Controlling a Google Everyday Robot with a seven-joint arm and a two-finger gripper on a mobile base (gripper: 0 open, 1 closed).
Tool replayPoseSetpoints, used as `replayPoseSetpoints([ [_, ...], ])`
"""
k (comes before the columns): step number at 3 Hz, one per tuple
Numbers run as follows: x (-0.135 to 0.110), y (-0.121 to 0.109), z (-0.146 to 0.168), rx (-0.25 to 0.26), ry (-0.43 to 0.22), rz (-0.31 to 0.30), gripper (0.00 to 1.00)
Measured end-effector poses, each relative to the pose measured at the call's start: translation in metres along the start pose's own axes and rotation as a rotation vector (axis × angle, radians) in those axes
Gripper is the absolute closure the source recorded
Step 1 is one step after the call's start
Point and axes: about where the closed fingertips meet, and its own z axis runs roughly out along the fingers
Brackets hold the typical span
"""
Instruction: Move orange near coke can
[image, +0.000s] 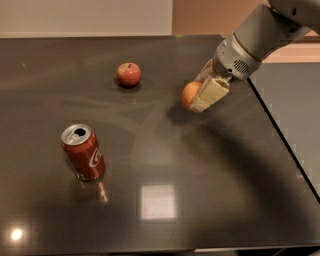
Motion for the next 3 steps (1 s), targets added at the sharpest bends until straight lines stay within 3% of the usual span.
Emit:
replayPoseSetpoints([
  [1, -0.030, 0.036, 0.016, -0.054, -0.022, -0.079, 1.00],
  [3, -0.068, 0.101, 0.078, -0.181, -0.037, -0.231, 1.00],
])
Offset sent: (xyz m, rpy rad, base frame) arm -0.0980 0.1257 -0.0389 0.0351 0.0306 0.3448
